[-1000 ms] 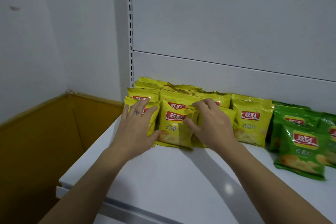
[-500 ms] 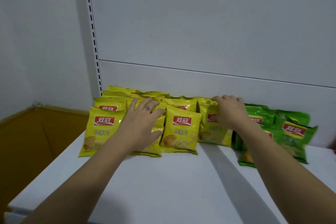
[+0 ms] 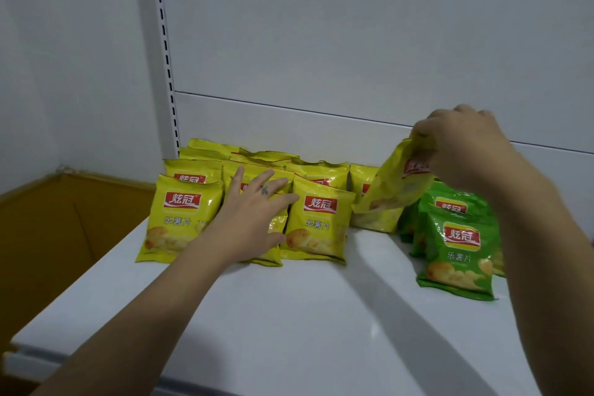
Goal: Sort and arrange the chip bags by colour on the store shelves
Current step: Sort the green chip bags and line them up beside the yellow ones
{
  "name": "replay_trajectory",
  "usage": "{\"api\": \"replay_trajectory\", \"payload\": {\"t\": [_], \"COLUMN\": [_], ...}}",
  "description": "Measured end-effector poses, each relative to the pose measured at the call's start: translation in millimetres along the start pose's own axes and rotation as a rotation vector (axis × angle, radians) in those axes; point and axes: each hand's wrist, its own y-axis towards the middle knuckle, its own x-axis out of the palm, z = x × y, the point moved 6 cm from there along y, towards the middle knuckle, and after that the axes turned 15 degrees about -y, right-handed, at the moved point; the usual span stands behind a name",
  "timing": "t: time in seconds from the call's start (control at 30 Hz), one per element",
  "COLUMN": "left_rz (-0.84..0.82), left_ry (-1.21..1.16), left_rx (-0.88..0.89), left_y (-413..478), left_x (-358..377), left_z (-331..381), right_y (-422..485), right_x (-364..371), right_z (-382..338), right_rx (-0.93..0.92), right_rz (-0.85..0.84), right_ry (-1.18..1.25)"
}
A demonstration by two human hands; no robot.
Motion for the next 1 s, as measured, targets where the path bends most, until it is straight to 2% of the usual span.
{"api": "replay_trajectory", "payload": {"t": [0.17, 0.3, 0.5, 0.7, 0.83, 1.0], "left_rz": [0.008, -0.029, 0.070, 0.112, 0.166, 0.193], "left_ry": [-0.027, 0.003, -0.063, -0.128, -0.169, -0.173], "left_rx": [0.002, 0.018, 0.035, 0.081, 0.120, 0.103], "left_y": [-3.8, -12.0, -31.0, -37.4, -34.3, -22.8], "left_x": [-3.3, -4.2, -1.4, -3.5, -5.0, -8.2], "left_z": [-1.7, -1.7, -12.7, -12.7, -5.3, 13.1], "right_y": [-12.1, -11.9, 10.2, 9.0, 1.3, 4.5], "right_x": [14.0, 46.2, 40.0, 43.1, 51.9, 76.9], "right_z": [-72.1, -113.7, -132.3, -147.0, -125.4, -70.5], "right_rx": [-0.240, -0.309, -0.190, -0.154, -0.109, 0.039], "right_rz": [-0.208, -0.324, -0.205, -0.102, -0.052, 0.003], "right_ry": [0.117, 0.164, 0.238, 0.253, 0.318, 0.539]}}
